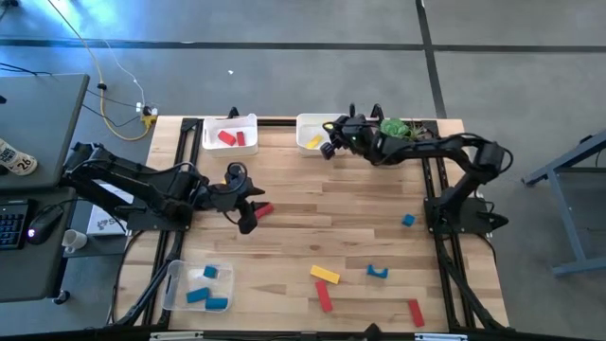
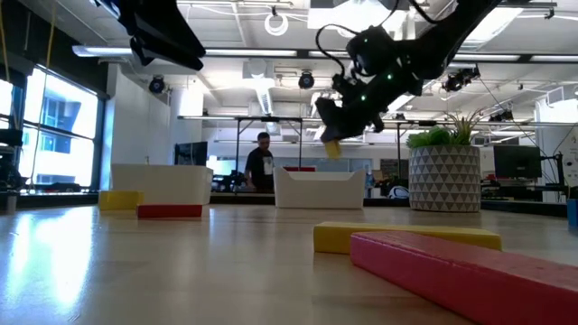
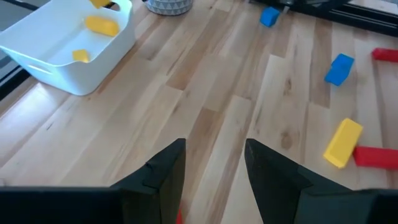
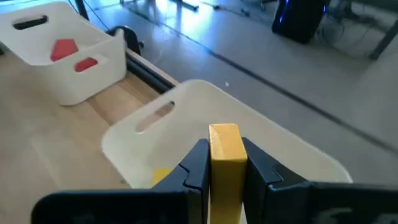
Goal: Sort & place blocks by color
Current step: Put the yellow block into the right white bin, then put the red block into the left white bin
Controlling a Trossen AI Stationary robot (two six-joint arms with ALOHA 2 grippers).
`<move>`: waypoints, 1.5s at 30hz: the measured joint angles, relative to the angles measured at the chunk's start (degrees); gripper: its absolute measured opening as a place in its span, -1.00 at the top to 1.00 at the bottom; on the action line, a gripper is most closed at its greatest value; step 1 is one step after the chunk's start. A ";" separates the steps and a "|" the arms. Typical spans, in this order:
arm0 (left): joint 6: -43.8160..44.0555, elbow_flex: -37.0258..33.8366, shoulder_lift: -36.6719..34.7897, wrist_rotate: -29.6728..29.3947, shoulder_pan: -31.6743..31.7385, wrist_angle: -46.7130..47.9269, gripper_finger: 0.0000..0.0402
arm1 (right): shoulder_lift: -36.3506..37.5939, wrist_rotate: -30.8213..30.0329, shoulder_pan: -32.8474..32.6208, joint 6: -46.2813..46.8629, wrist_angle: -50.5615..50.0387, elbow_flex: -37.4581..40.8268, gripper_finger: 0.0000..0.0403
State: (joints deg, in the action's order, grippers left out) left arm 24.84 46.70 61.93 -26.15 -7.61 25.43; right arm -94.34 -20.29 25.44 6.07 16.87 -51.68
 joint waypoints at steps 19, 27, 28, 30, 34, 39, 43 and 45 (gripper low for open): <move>2.31 0.00 3.79 0.21 5.16 0.23 0.24 | -0.38 2.56 2.66 2.94 -1.14 0.00 0.11; 5.29 0.00 7.77 0.67 6.21 1.82 0.13 | 6.16 6.43 2.13 2.94 -2.24 0.00 0.04; 6.02 0.00 8.25 1.38 6.45 2.48 0.11 | 7.20 6.83 1.93 2.93 -2.42 0.00 0.04; 7.17 0.00 9.12 3.91 7.00 3.08 0.06 | 9.26 7.08 1.51 2.92 -2.95 0.00 0.04; 8.90 0.00 11.32 9.67 8.64 3.97 0.01 | 13.61 7.26 0.57 1.68 -5.36 0.00 0.04; 9.56 0.00 14.61 12.88 10.83 3.92 0.01 | 18.89 7.25 -1.60 0.98 -9.53 0.00 0.04; 9.53 0.00 17.46 15.30 11.99 4.25 0.02 | 21.93 7.26 -3.42 0.98 -11.72 0.00 0.04; 9.53 0.00 19.02 15.69 12.36 4.55 0.02 | 22.82 7.23 -4.30 0.98 -11.90 0.00 0.04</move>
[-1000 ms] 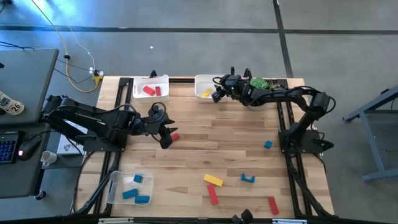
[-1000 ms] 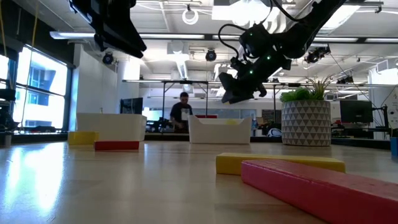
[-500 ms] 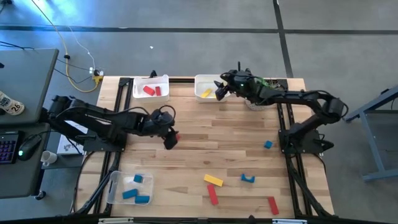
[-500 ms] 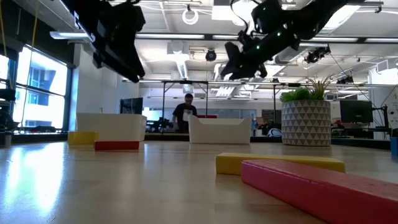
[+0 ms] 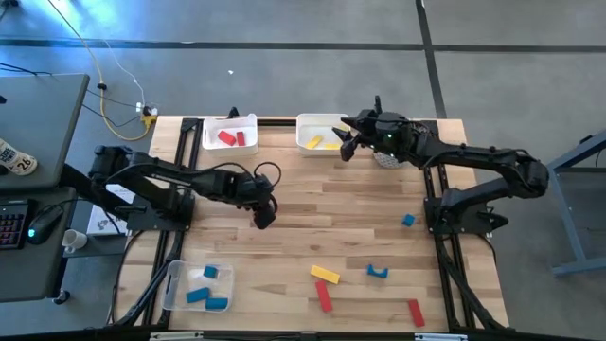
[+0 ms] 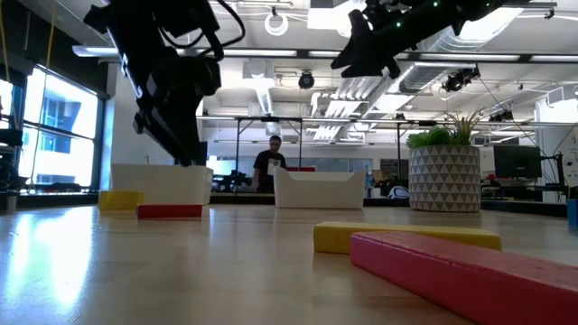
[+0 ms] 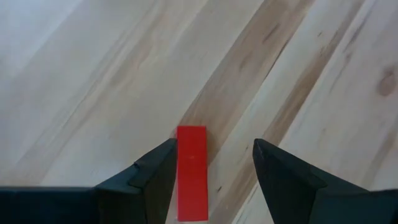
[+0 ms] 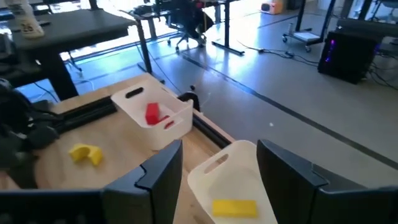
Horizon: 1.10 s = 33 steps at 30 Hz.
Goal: Sort & place blocks by color
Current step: Put the red block into the left white bin
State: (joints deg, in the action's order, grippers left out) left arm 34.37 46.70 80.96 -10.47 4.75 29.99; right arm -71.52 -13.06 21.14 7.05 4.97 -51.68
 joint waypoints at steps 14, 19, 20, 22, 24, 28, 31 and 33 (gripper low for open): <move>-0.02 0.00 10.26 2.06 0.55 -0.45 0.03 | 0.69 -0.35 -2.18 -0.03 -1.84 0.00 0.04; -0.41 0.00 13.27 3.35 0.55 -0.49 0.03 | 0.69 -0.46 -2.18 -0.02 -2.60 0.00 0.04; -0.45 0.07 13.63 3.29 0.53 -0.54 0.03 | 0.69 -0.44 -2.18 -0.02 -2.62 0.00 0.04; -0.46 0.27 14.46 2.96 0.48 -0.62 0.04 | 0.69 -0.44 -2.18 -0.02 -2.62 0.00 0.04; -0.46 0.26 14.91 2.73 0.48 -0.64 0.10 | 0.69 -0.41 -2.18 0.00 -2.64 0.00 0.04; -0.54 0.22 14.58 2.78 0.44 -1.05 0.32 | 0.69 -0.05 -2.36 0.00 -2.64 0.00 0.04; -2.62 0.14 14.52 2.26 0.44 -1.20 0.55 | 0.69 0.60 -3.31 -0.02 -2.68 0.00 0.04; -3.70 0.15 14.50 1.55 0.44 -1.15 0.64 | 0.71 1.53 -4.35 0.00 -3.27 0.00 0.04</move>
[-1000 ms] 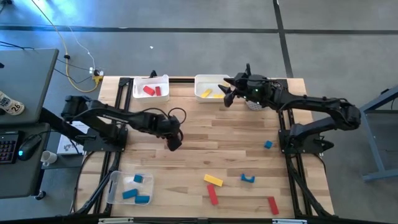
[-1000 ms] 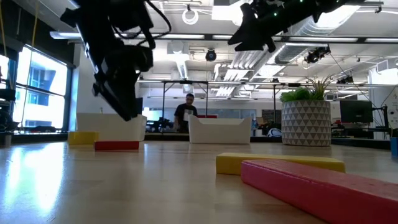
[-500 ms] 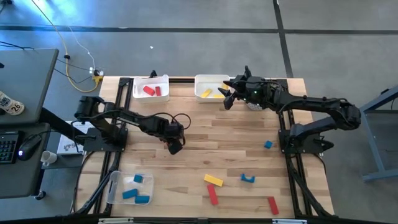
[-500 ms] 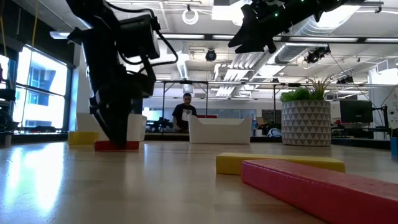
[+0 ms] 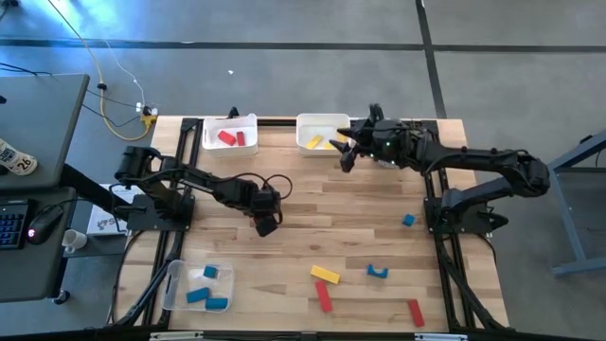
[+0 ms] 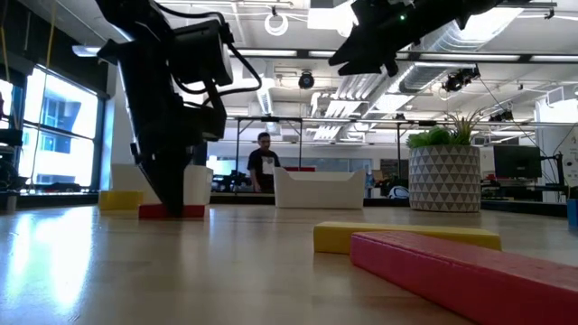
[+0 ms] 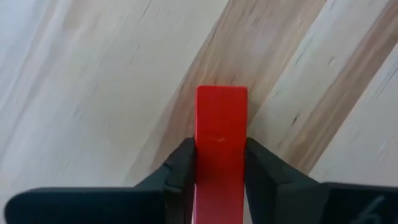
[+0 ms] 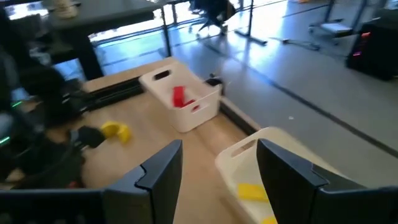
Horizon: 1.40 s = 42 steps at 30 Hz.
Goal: Sort & place blocks by color
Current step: Put the red block into the left white bin
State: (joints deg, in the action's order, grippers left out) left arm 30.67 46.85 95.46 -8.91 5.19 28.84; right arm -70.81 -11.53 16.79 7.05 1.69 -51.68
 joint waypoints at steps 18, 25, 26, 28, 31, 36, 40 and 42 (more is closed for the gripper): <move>-2.40 -0.31 -11.53 -6.62 3.37 0.36 0.62 | 7.52 7.64 -14.15 13.75 -23.58 0.00 0.04; -2.42 -0.17 -19.07 -14.76 8.84 0.58 0.61 | 7.39 11.21 -21.29 21.70 -28.50 0.00 0.04; -2.45 -0.18 -19.98 -15.79 9.91 1.00 0.61 | 7.39 11.21 -22.29 22.85 -29.12 0.00 0.04; -3.20 -0.20 -21.90 -17.72 12.03 1.44 0.61 | 7.39 11.19 -24.21 24.91 -30.18 0.00 0.04; -3.93 -0.20 -23.79 -20.70 15.90 1.44 0.61 | 7.39 11.18 -27.05 28.28 -32.11 0.00 0.04; -6.54 -0.17 -24.74 -22.60 23.42 1.36 0.60 | 7.39 8.92 -32.11 34.66 -34.85 0.00 0.04; -8.73 -0.17 -23.92 -21.53 29.38 0.76 0.60 | 7.39 5.68 -36.26 39.26 -36.62 0.00 0.04; -10.02 -0.17 -23.54 -20.90 31.93 0.37 0.60 | 7.39 4.40 -38.09 41.05 -37.21 0.00 0.04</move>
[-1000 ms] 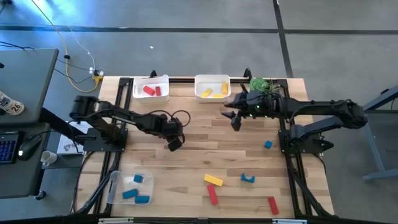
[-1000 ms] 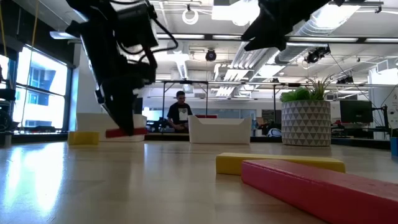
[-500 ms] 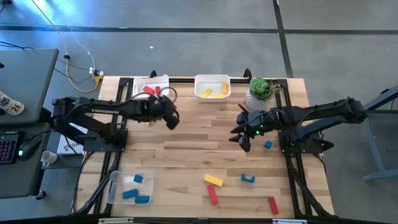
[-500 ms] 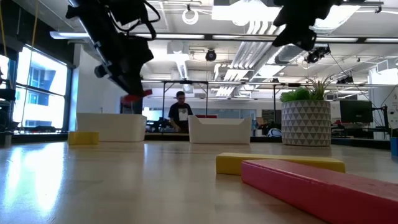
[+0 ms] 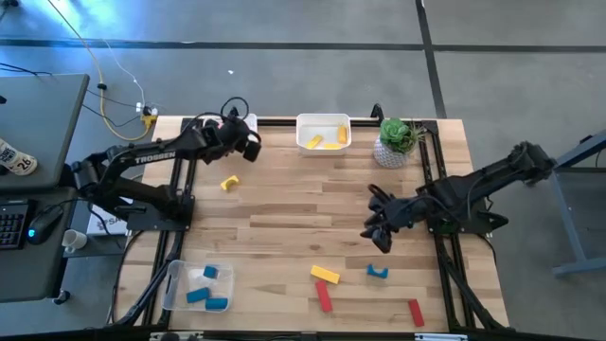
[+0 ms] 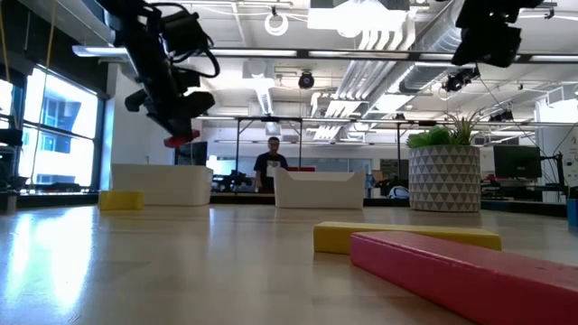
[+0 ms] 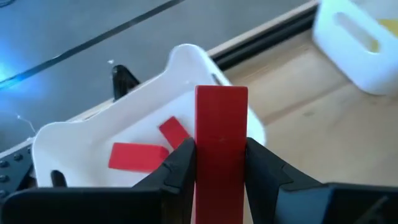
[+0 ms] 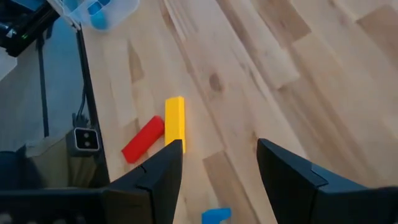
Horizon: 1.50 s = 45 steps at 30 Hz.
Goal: Sort & place blocks by color
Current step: Put the red block into the left white bin, then put the blue block into the transparent bin
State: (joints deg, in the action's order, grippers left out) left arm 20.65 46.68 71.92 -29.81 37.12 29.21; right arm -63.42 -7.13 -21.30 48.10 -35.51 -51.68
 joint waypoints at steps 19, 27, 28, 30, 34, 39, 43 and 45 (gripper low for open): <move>-1.86 0.02 6.31 10.40 14.93 -0.72 0.45 | -6.09 -2.76 -19.82 35.13 -6.05 0.00 0.04; -1.86 0.02 7.33 12.60 15.41 -1.16 0.33 | -12.87 -1.84 -24.43 39.16 -5.79 0.00 0.04; -1.87 0.02 7.33 12.58 15.41 -1.39 0.33 | -13.73 -1.68 -24.66 39.03 -5.83 0.00 0.04; -1.85 0.02 7.30 12.56 15.41 -2.38 0.33 | -15.20 -0.96 -25.08 38.94 -5.70 0.01 0.04; -1.85 0.02 7.30 12.94 15.41 -3.73 0.33 | -18.16 0.06 -25.75 36.85 -3.84 0.02 0.04; -2.12 0.02 6.78 14.32 15.41 -3.95 0.33 | -21.78 -0.13 -25.76 29.49 1.36 0.02 0.04; -4.75 0.02 5.69 18.27 15.39 -3.82 0.33 | -24.16 -1.78 -25.16 24.21 2.47 0.01 0.04; -4.80 0.02 4.98 20.83 15.32 -3.83 0.32 | -25.08 -1.89 -24.79 22.37 2.34 0.02 0.04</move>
State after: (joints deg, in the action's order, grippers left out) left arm 15.85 46.70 76.90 -8.98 52.45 25.37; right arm -88.50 -9.02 -46.09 70.47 -33.17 -51.66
